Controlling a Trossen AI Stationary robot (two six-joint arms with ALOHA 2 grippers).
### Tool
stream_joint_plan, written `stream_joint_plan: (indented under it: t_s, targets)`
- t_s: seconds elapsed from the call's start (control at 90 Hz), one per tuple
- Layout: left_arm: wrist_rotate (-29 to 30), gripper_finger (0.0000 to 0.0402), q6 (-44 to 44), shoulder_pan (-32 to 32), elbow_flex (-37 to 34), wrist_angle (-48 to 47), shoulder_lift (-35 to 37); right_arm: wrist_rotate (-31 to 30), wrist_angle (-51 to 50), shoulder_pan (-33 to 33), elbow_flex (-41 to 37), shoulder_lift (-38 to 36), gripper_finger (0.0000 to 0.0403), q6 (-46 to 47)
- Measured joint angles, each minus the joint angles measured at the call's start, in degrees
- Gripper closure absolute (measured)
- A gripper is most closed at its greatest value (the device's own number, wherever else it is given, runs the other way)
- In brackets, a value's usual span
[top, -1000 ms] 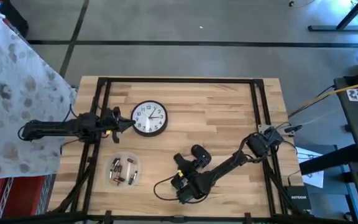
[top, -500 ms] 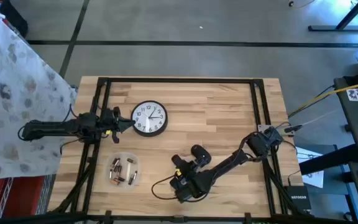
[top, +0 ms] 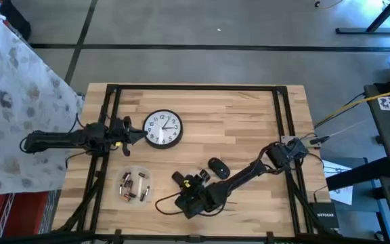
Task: Insert battery
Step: Open the remote control battery cover
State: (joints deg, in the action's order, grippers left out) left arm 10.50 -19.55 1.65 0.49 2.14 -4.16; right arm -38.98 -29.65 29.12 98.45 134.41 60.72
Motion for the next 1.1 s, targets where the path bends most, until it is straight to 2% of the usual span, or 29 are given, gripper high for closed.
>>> stream_joint_plan:
  t_s: [0.311,0.456,0.556,0.622,0.733,0.889,1.0,1.1]
  targets:
    - [0.0,0.0402,-0.01,0.01,0.0,0.0,-0.02,4.07,-2.3,-1.48,1.58,-0.09,0.0131,-7.25]
    - [0.0,0.0402,0.0,0.02,0.0,-0.01,0.0,2.04,-12.36,-0.66,8.25,-0.2,0.0129,-14.77]
    - [0.0,0.0402,0.0,0.0,0.01,0.01,-0.01,7.33,-18.74,-0.08,12.19,-0.33,0.0141,-21.37]
    - [0.0,0.0402,0.0,0.01,0.0,0.0,-0.02,10.54,-21.41,-0.1,13.18,-0.33,0.0158,-23.79]
    - [0.0,0.0402,0.0,0.01,0.0,0.01,-0.01,11.15,-21.61,-0.87,13.15,-0.33,0.0205,-23.45]
    - [0.0,0.0402,0.0,0.01,0.0,0.01,-0.02,8.14,-18.95,-1.89,10.61,-0.33,0.0303,-17.38]
    - [0.0,0.0402,0.0,0.01,0.0,0.0,-0.02,8.74,-16.58,-2.16,9.04,-0.33,0.038,-13.71]
    - [0.0,0.0402,0.0,0.01,0.0,-0.01,0.0,9.03,-14.41,-1.77,7.32,-0.33,0.039,-11.39]
